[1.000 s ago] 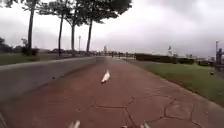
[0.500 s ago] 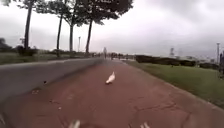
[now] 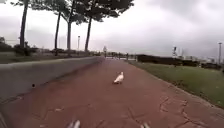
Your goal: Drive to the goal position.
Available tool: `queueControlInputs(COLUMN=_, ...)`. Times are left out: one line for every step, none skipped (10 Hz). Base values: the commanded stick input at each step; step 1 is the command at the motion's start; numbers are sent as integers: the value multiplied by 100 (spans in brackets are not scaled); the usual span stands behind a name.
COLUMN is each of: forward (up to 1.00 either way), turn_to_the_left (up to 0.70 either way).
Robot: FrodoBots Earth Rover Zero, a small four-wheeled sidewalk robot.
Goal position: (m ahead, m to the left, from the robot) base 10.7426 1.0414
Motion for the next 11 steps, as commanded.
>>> queueControlInputs(forward=70, turn_to_the_left=2)
queueControlInputs(forward=70, turn_to_the_left=2)
queueControlInputs(forward=70, turn_to_the_left=2)
queueControlInputs(forward=70, turn_to_the_left=2)
queueControlInputs(forward=70, turn_to_the_left=2)
queueControlInputs(forward=70, turn_to_the_left=2)
queueControlInputs(forward=70, turn_to_the_left=2)
queueControlInputs(forward=70, turn_to_the_left=2)
queueControlInputs(forward=70, turn_to_the_left=2)
queueControlInputs(forward=70, turn_to_the_left=2)
queueControlInputs(forward=70, turn_to_the_left=2)
